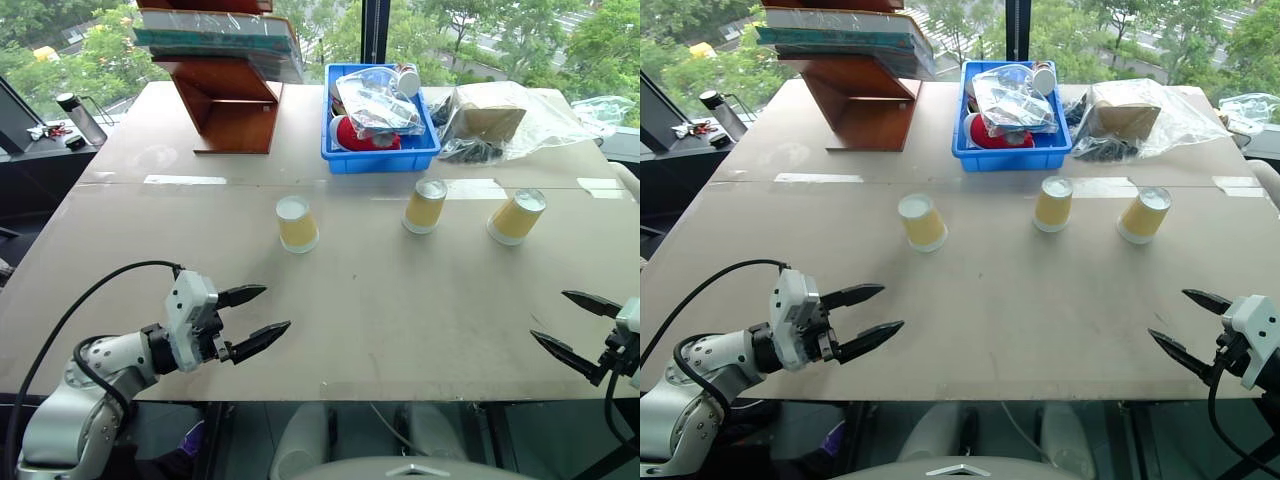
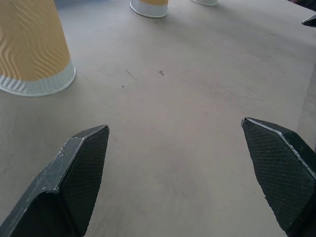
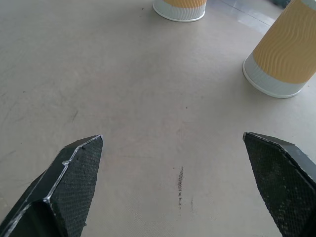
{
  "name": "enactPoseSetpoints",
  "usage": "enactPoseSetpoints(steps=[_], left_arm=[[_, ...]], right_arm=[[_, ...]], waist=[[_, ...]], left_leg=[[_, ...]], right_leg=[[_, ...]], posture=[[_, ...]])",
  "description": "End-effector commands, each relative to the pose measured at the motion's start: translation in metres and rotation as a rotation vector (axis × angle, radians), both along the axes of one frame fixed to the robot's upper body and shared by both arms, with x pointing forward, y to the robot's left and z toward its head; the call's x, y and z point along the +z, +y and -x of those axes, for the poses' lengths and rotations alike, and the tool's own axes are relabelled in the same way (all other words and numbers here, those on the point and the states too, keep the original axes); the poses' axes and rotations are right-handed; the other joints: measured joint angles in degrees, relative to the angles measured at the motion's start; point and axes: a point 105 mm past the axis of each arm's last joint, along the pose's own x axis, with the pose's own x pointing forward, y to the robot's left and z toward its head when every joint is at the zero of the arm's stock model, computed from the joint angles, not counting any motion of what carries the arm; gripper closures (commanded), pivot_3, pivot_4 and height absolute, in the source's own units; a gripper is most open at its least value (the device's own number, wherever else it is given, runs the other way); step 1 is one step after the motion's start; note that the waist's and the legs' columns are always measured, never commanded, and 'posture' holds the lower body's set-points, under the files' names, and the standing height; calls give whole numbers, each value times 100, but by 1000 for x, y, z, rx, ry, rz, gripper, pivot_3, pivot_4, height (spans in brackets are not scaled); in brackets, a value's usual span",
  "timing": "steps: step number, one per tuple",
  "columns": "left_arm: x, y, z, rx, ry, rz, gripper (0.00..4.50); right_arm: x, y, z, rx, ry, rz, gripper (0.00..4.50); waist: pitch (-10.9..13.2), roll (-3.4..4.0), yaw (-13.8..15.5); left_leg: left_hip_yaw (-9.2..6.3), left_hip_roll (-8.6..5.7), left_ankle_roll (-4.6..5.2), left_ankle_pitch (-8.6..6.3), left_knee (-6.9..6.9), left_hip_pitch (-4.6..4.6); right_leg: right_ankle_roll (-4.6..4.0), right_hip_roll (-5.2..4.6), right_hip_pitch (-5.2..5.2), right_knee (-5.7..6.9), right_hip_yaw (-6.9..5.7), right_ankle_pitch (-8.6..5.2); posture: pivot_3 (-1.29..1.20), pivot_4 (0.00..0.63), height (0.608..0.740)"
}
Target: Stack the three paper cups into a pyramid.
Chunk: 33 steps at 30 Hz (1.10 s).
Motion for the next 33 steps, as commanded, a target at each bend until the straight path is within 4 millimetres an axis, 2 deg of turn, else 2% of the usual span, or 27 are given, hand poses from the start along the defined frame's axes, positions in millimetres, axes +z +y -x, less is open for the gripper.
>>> enactPoseSetpoints(steps=[1,4,9,10,11,15,18,25,33], left_arm=[[12,-2,2,-80,-16,-21,79],[19,-11,2,-163,-31,-44,79],[38,-24,-2,-170,-74,38,79],[44,-29,1,-212,-83,53,79],[51,-33,3,-251,-105,62,79],[79,-44,6,-341,-167,121,79],[89,-50,6,-362,-193,125,79],[95,-55,10,-364,-203,130,79],[96,-54,13,-353,-188,122,79]], right_arm=[[14,4,-2,-4,-57,-15,0],[29,11,-12,-63,-132,-87,0],[32,20,-34,-228,-138,-148,0],[31,19,-42,-286,-141,-113,0],[31,21,-48,-320,-99,-185,0],[37,26,-79,-437,-144,-159,0],[38,24,-99,-523,-143,-183,0],[35,5,-123,-650,-159,-220,0],[44,12,-152,-635,-178,-297,0]], waist=[[0,0,0],[-1,6,4],[-1,7,-12],[0,6,-15],[0,6,-16],[1,9,-13],[3,10,-18],[5,13,-20],[8,19,-53]], left_leg=[[0,0,0,0,0,0],[-6,2,0,0,0,-2],[-1,1,-1,0,0,-4],[-2,1,-2,1,0,-8],[-2,1,-4,1,0,-9],[-1,0,-21,11,2,-7],[-1,-2,-23,13,1,-10],[-2,-5,-26,14,-1,-17],[1,-2,-23,13,-3,-12]], right_leg=[[0,0,0,0,0,0],[-1,3,0,1,-7,0],[0,1,-3,-2,-1,0],[0,1,-7,-1,-1,0],[0,1,-10,1,-1,0],[-1,1,-10,5,0,0],[-1,3,-14,4,-1,0],[0,2,-16,-4,-4,0],[-1,9,-18,3,1,0]], posture=[[0,150,740],[0,150,740],[0,150,740],[0,150,740],[0,150,740],[0,150,740],[0,150,740],[0,150,740],[0,150,740]])
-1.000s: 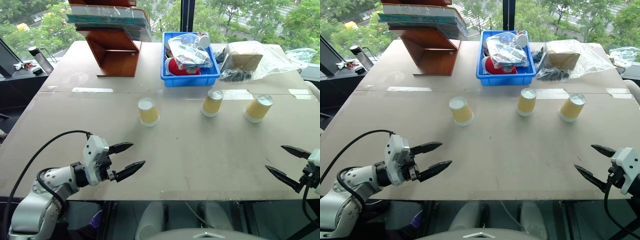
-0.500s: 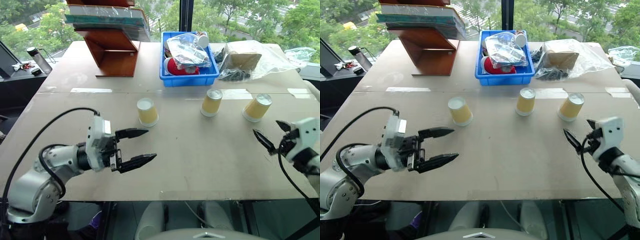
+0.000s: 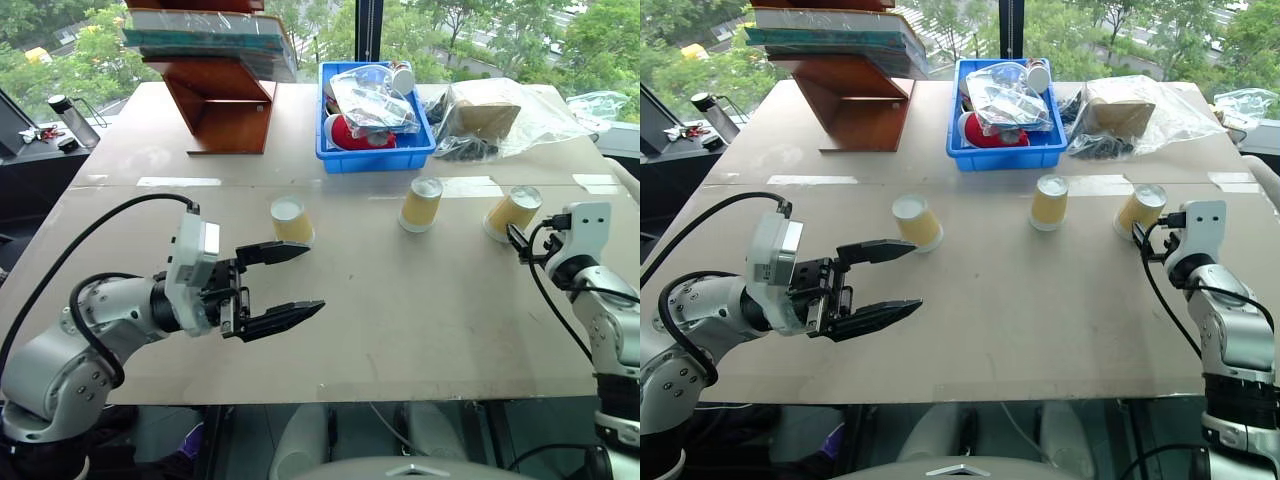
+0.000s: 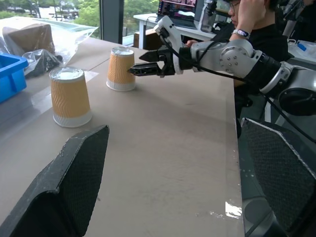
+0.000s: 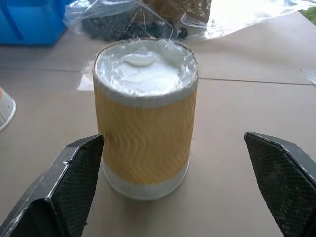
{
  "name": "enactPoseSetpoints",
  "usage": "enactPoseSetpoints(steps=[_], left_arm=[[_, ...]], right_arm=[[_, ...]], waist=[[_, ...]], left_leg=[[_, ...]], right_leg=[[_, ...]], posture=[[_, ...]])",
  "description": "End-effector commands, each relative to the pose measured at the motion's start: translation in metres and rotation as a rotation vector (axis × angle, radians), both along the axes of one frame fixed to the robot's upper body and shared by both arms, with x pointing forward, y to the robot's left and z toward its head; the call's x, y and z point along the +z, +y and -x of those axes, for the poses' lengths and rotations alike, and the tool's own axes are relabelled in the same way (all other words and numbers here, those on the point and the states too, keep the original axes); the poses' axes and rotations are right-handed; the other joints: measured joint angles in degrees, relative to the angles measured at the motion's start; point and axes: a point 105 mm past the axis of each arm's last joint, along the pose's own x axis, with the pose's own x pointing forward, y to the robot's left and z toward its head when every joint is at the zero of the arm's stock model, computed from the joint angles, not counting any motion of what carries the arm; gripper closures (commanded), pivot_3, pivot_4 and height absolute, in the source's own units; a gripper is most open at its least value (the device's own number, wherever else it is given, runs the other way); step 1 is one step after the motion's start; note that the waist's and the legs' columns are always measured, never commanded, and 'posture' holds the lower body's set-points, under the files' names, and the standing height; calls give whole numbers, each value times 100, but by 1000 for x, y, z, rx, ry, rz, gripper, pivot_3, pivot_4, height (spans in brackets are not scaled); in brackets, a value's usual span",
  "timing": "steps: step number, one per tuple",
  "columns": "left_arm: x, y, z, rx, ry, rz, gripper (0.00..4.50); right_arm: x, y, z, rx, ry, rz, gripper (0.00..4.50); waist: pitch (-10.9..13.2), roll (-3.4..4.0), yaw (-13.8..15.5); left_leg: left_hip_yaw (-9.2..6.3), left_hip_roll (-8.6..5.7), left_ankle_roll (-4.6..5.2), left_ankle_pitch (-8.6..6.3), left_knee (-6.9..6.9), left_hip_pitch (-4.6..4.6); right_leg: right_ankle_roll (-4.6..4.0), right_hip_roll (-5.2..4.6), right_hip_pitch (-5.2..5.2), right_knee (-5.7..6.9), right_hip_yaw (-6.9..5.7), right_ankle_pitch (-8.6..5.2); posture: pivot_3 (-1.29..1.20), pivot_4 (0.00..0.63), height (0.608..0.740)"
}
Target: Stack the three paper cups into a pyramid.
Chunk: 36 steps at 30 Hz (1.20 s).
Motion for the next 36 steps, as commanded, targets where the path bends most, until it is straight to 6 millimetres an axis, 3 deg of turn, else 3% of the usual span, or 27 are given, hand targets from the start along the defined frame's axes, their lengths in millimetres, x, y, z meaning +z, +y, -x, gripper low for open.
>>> enactPoseSetpoints(steps=[1,8,10,15,18,22,25,29,33,36], left_arm=[[8,-1,7,-18,-36,-7,79],[5,2,7,-5,-30,-17,79],[4,3,8,-1,-28,-19,0],[-1,7,9,16,-20,-29,0],[-4,8,9,21,-15,-30,0],[-15,17,9,51,19,-56,0],[-27,28,12,77,48,-91,0],[-35,35,13,94,63,-101,0],[-37,36,13,89,70,-104,0],[-38,36,13,85,77,-109,0]], right_arm=[[15,1,-7,4,-61,-7,0],[19,6,-18,16,-71,-23,0],[20,6,-21,19,-79,-21,514],[25,10,-21,52,-99,-14,2501],[29,15,-17,99,-111,3,2501],[36,37,9,313,-127,61,2501],[31,66,54,599,-86,96,2501],[19,89,105,839,5,139,2501],[15,112,123,959,-31,157,2501],[9,133,115,989,-63,166,2501]], waist=[[0,1,6],[1,2,21],[1,2,16],[2,3,14],[3,5,15],[6,9,32],[9,15,50],[10,13,49],[8,5,15],[6,0,11]], left_leg=[[0,0,-2,1,0,-1],[1,-1,-3,2,0,-4],[-1,-1,-4,2,0,-4],[1,-1,-3,2,-1,-4],[1,0,-3,2,-1,-4],[0,0,0,0,-2,-5],[-5,2,9,-5,-11,-9],[-8,5,32,-19,-9,-14],[-3,5,34,-20,-2,-1],[-3,8,34,-20,-1,6]], right_leg=[[0,0,0,-1,0,0],[0,-3,-1,-5,0,0],[0,-3,-1,-4,-2,0],[0,-3,-1,-5,1,0],[0,-3,-1,-4,0,0],[0,-4,-1,-6,-1,0],[0,-5,1,-25,-9,0],[1,-6,4,-35,-14,0],[2,-4,14,-31,-6,1],[2,2,16,-27,-5,1]], posture=[[0,150,740],[0,150,740],[0,150,740],[0,150,740],[0,150,740],[0,150,740],[0,150,740],[0,150,740],[0,150,740],[0,150,740]])
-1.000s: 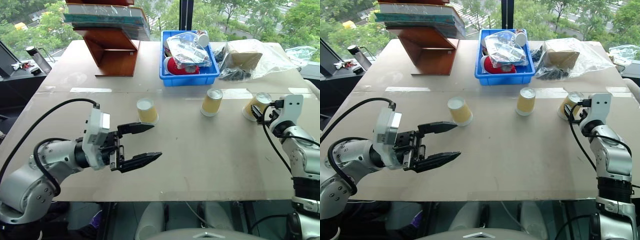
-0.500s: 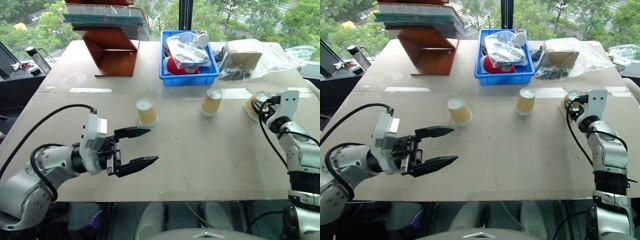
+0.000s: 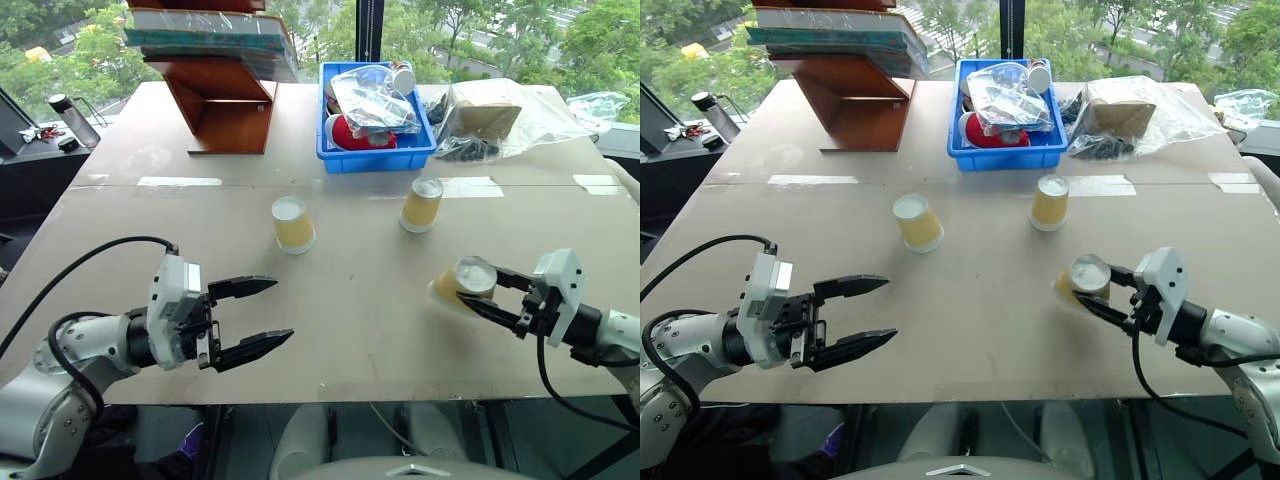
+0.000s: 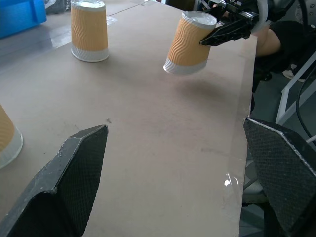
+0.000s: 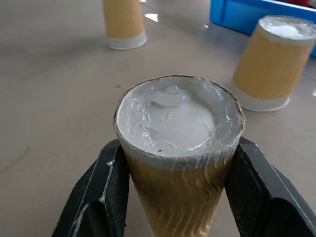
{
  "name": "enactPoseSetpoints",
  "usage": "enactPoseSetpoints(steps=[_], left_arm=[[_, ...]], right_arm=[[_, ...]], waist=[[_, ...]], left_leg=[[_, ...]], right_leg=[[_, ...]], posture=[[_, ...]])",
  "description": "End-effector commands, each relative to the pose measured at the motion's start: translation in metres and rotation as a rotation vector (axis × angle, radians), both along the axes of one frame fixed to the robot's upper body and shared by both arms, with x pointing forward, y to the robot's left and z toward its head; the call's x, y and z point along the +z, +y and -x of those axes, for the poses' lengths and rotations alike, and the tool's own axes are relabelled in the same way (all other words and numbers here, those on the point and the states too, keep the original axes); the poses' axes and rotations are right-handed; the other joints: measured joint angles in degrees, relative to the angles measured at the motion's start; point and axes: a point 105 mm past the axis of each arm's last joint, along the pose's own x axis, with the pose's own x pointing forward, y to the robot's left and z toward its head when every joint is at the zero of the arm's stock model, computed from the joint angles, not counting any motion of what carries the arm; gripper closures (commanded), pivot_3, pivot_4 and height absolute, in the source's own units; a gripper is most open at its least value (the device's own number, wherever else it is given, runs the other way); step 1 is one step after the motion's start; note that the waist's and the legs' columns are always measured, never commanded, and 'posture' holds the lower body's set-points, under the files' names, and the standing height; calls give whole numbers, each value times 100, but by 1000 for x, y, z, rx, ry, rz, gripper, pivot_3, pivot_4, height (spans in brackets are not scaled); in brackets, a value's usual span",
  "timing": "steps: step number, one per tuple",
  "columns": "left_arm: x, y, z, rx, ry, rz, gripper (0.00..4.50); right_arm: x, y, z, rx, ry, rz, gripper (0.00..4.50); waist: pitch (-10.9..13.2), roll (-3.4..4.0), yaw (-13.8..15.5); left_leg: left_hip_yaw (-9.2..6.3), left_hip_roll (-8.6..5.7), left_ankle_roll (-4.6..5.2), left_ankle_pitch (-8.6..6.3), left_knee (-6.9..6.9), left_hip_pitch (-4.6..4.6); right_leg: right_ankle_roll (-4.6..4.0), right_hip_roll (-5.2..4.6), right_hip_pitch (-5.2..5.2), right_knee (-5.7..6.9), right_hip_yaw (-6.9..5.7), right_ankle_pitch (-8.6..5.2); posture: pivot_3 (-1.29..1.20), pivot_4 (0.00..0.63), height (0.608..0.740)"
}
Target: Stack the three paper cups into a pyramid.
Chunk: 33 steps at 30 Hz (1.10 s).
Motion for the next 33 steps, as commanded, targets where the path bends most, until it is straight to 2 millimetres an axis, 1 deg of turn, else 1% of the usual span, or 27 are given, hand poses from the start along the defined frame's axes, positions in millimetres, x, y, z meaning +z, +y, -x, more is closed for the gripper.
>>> enactPoseSetpoints(steps=[1,4,5,7,10,18,20,21,23,24,26,30,31,33], left_arm=[[3,0,1,-15,-20,-12,0],[3,2,0,-13,-18,-21,0],[3,2,0,-12,-19,-22,0],[4,2,1,-12,-21,-24,0],[4,1,2,-12,-23,-27,0],[5,-1,2,-6,-25,-27,0],[5,-1,2,-5,-25,-27,0],[5,-1,2,-5,-25,-27,0],[5,-1,2,-5,-25,-25,0],[5,-2,2,-5,-25,-24,0],[5,-2,2,-4,-25,-24,0],[5,-2,1,2,-26,-21,0],[5,-2,1,5,-26,-19,0],[3,-1,-3,30,-29,-16,0]], right_arm=[[3,23,-7,46,-90,14,2501],[0,27,-16,31,-82,4,2501],[-2,28,-17,33,-73,7,2501],[-9,25,-20,30,-84,47,2501],[-16,23,-19,31,-69,58,2501],[-25,24,-17,38,-61,56,2501],[-27,25,-16,46,-42,49,1541],[-27,25,-16,51,-37,46,1196],[-23,25,-16,53,-46,45,255],[-21,24,-16,54,-54,52,115],[-15,21,-13,64,-60,57,115],[6,16,-5,93,-73,24,115],[9,14,-4,98,-81,24,115],[22,9,-1,106,-135,19,115]], waist=[[1,2,7],[3,2,45],[3,1,50],[3,-1,58],[4,-1,47],[4,-1,31],[3,-1,30],[3,-1,31],[4,0,31],[4,0,32],[4,0,33],[5,1,41],[4,1,41],[4,-1,41]], left_leg=[[-1,0,0,0,0,-1],[-2,-1,-4,2,0,-8],[-3,-3,-25,14,0,-12],[-4,-4,-27,15,0,-16],[-5,-5,-27,14,-1,-17],[-5,-2,-25,14,-3,-12],[-5,-2,-26,14,-3,-12],[-5,-2,-26,14,-3,-12],[-5,-2,-26,14,-3,-12],[-5,-2,-25,14,-3,-13],[-5,-2,-25,14,-2,-13],[-6,-2,-22,12,-2,-14],[-6,-2,-6,3,-2,-14],[-7,-2,-4,1,-2,-13]], right_leg=[[0,0,-3,1,0,0],[-1,-1,-9,0,-2,0],[0,-5,-9,-5,-5,0],[0,-7,-9,-10,-8,0],[0,-7,-9,-13,-9,0],[0,-4,-8,-8,-7,0],[0,-4,-8,-8,-7,0],[0,-4,-8,-9,-7,0],[0,-4,-8,-9,-7,0],[0,-5,-8,-9,-7,0],[0,-6,-8,-9,-6,0],[0,-5,-8,-9,-8,0],[0,-6,-8,-8,-7,0],[0,-6,-7,-9,-8,0]], posture=[[0,150,740],[0,150,740],[0,150,740],[0,150,740],[0,150,740],[0,150,740],[0,150,740],[0,150,740],[0,150,740],[0,150,740],[0,150,740],[0,150,740],[0,150,740],[0,150,740]])
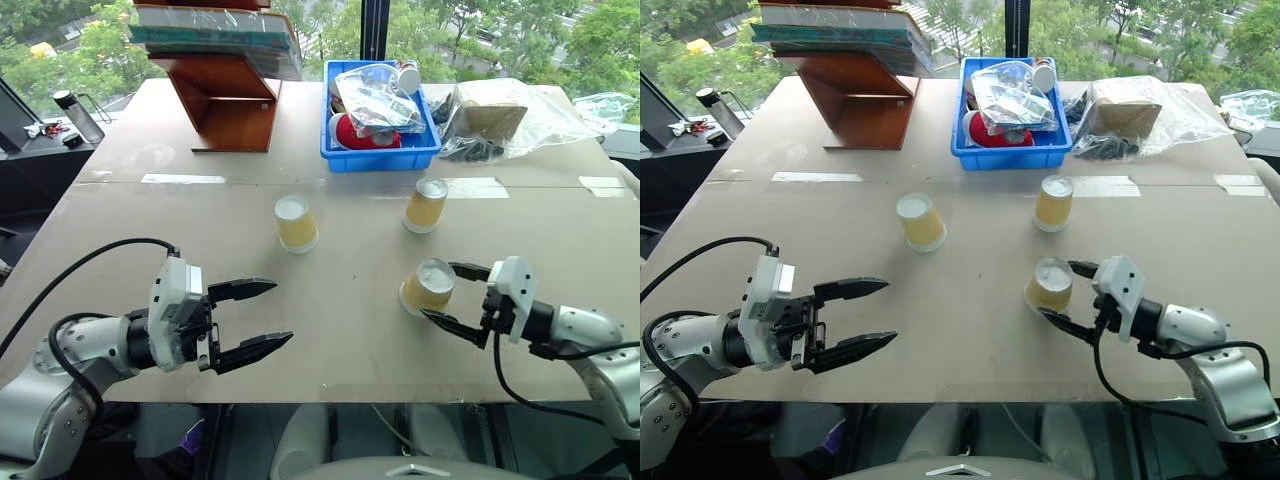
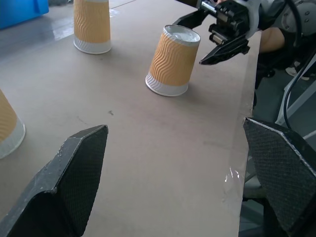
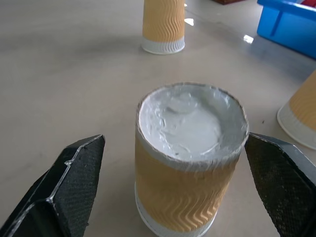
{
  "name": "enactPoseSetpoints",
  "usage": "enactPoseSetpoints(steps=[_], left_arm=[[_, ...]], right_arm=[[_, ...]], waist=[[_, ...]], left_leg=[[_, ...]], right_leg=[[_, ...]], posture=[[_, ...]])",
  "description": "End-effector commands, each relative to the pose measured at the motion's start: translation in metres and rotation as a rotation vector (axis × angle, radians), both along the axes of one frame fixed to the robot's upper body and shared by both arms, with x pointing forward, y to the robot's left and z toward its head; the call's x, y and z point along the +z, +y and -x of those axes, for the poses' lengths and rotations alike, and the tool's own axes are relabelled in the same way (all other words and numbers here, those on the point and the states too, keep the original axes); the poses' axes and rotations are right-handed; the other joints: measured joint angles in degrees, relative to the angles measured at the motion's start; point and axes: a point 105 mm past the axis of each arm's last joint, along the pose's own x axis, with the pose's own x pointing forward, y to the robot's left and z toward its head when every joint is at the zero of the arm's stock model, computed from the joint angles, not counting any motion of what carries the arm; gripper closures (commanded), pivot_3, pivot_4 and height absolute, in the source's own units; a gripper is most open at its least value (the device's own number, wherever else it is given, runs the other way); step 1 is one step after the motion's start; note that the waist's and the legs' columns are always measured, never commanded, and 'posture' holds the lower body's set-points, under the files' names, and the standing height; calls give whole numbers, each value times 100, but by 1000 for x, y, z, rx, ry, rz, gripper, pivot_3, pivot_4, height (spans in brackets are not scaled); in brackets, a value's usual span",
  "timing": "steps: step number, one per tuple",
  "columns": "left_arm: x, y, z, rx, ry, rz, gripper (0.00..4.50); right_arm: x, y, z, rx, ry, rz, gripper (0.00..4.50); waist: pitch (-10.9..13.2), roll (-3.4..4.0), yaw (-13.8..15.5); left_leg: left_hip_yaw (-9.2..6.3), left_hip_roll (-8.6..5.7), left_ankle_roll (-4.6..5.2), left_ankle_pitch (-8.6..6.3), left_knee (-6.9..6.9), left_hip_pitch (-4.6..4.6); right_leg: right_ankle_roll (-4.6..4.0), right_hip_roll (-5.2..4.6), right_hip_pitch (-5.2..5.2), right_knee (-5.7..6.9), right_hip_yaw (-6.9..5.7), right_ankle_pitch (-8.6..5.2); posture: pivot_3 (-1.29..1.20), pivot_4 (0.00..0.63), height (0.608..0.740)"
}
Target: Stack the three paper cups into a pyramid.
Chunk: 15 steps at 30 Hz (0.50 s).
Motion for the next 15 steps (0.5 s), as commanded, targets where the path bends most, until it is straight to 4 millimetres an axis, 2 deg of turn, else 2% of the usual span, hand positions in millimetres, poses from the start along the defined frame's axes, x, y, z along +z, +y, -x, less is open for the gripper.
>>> enactPoseSetpoints(steps=[1,6,13,15], left_arm=[[4,-2,-3,20,-41,0,0],[6,-5,-17,83,-80,32,0],[4,-1,-27,136,-105,22,0],[-4,1,-28,155,-102,30,0]], right_arm=[[26,-6,7,27,-92,-27,115],[30,-18,-6,-30,-69,-49,115],[39,-18,-15,-67,-78,-87,115],[43,-19,-23,-98,-90,-90,115]], waist=[[0,0,0],[0,0,0],[0,0,-6],[0,0,-4]], left_leg=[[0,0,1,0,0,0],[1,-1,1,-1,2,1],[1,-1,0,0,1,0],[2,-1,0,0,1,-1]], right_leg=[[0,0,0,0,0,0],[0,-1,2,1,0,0],[0,0,-1,3,1,0],[0,-2,0,2,2,0]], posture=[[0,150,740],[0,150,740],[0,150,740],[0,150,740]])
